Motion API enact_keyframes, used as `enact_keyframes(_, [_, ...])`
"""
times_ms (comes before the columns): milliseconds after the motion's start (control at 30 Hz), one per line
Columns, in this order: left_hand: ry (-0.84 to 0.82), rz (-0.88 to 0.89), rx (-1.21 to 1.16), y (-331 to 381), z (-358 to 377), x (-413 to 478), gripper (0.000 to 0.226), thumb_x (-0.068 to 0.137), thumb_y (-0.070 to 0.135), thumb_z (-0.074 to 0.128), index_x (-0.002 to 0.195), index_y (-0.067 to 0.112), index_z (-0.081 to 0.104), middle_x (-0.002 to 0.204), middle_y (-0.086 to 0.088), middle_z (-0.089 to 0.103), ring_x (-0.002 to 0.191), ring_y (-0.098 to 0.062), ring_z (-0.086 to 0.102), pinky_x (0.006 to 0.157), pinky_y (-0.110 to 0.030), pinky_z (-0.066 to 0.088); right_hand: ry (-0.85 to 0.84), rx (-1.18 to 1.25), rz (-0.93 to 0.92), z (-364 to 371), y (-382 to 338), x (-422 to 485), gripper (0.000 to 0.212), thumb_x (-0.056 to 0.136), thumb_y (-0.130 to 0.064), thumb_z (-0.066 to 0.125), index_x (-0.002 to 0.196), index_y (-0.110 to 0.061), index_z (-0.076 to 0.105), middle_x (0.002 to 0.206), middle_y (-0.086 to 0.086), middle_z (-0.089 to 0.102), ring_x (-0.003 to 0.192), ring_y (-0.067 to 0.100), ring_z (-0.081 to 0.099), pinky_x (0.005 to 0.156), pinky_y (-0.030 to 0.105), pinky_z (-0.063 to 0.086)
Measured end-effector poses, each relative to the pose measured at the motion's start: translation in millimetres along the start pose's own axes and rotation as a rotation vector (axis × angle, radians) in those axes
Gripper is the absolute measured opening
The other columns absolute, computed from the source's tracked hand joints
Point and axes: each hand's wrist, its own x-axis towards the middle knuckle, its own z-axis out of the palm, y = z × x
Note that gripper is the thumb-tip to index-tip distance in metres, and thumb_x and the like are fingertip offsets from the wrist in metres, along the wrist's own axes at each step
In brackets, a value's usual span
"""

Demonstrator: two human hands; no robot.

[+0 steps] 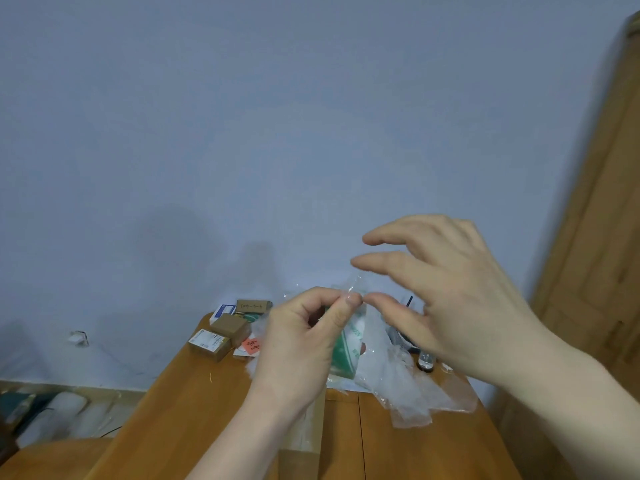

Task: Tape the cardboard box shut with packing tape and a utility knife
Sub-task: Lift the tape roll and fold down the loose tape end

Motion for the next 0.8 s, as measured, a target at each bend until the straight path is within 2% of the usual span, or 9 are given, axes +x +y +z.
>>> enact_keyframes(67, [-0.024,-0.006,-0.022,1.2,1.1,-1.5,0.025,0.077,0.042,0.069,0.083,0.023,0.084,0.084,0.0,0.083,0.082,-0.015,0.076,0.078,-0.028,0.06,0.017,-0.056,-0.097,2.3,1.8,-0.1,0.02,0.092,-0.03,0.071,0.111,-0.024,0.076,0.126,0.0,0.07,0.119,0.027,0.062,0.097,0.047,0.042])
enact_keyframes(133, [-0.037,-0.009,-0.033,1.9,1.1,-2.1,0.026,0.078,0.041,0.07,0.083,0.02,0.084,0.082,0.0,0.082,0.077,-0.012,0.074,0.073,-0.025,0.059,0.033,-0.103,-0.163,1.8,2.8,1.1,0.021,0.091,-0.022,0.072,0.112,-0.024,0.076,0.127,0.001,0.07,0.12,0.029,0.063,0.099,0.051,0.043])
enact_keyframes(233, [-0.071,0.007,-0.008,3.5,1.3,-5.3,0.027,0.08,0.039,0.07,0.084,0.016,0.083,0.075,0.002,0.08,0.068,-0.005,0.069,0.064,-0.015,0.054,0.073,-0.137,-0.189,1.2,4.2,-0.2,0.042,0.083,-0.006,0.073,0.122,-0.022,0.074,0.129,0.005,0.07,0.116,0.031,0.065,0.101,0.055,0.044])
enact_keyframes(400, [-0.07,-0.017,0.009,-0.2,2.4,-8.4,0.02,0.091,0.028,0.072,0.087,0.01,0.082,0.081,-0.008,0.081,0.07,-0.019,0.071,0.066,-0.022,0.057,0.081,-0.128,-0.21,4.8,6.0,-5.9,0.04,0.081,0.004,0.067,0.111,-0.021,0.075,0.125,0.006,0.071,0.112,0.033,0.066,0.1,0.058,0.044])
enact_keyframes(467, [-0.068,-0.025,0.02,-1.9,3.5,-8.2,0.02,0.09,0.028,0.073,0.088,0.011,0.083,0.085,-0.012,0.081,0.076,-0.027,0.073,0.074,-0.035,0.059,0.057,-0.125,-0.207,6.5,8.2,-7.1,0.034,0.081,0.0,0.069,0.107,-0.021,0.076,0.124,0.005,0.072,0.112,0.034,0.066,0.1,0.058,0.045])
enact_keyframes(567, [-0.062,-0.037,0.02,-0.3,4.5,-9.4,0.031,0.079,0.041,0.073,0.087,0.012,0.083,0.083,-0.012,0.08,0.074,-0.022,0.07,0.081,-0.052,0.06,0.025,-0.091,-0.196,8.6,12.8,-7.8,0.02,0.089,-0.012,0.07,0.104,-0.023,0.077,0.114,-0.001,0.074,0.109,0.03,0.067,0.101,0.056,0.045])
enact_keyframes(667, [-0.057,-0.032,0.037,0.5,5.3,-10.4,0.036,0.075,0.047,0.072,0.085,0.014,0.083,0.082,-0.01,0.08,0.075,-0.029,0.072,0.081,-0.053,0.059,0.019,-0.006,-0.153,8.7,13.8,-8.6,0.013,0.095,-0.027,0.068,0.103,-0.026,0.077,0.099,-0.009,0.075,0.1,0.023,0.068,0.099,0.049,0.046])
enact_keyframes(733, [-0.059,-0.017,0.051,0.7,5.7,-10.7,0.036,0.075,0.048,0.072,0.085,0.016,0.083,0.082,-0.011,0.08,0.082,-0.041,0.07,0.08,-0.054,0.058,-0.001,0.077,-0.091,6.6,12.3,-8.5,0.016,0.095,-0.033,0.065,0.101,-0.026,0.078,0.093,-0.013,0.075,0.096,0.019,0.068,0.096,0.044,0.046])
enact_keyframes(800, [-0.061,-0.007,0.064,1.5,5.3,-11.3,0.034,0.076,0.048,0.071,0.085,0.017,0.083,0.081,-0.01,0.079,0.084,-0.042,0.069,0.078,-0.053,0.058,-0.04,0.151,-0.029,3.6,10.9,-8.3,0.019,0.094,-0.036,0.063,0.102,-0.027,0.078,0.092,-0.015,0.075,0.096,0.016,0.067,0.094,0.04,0.046])
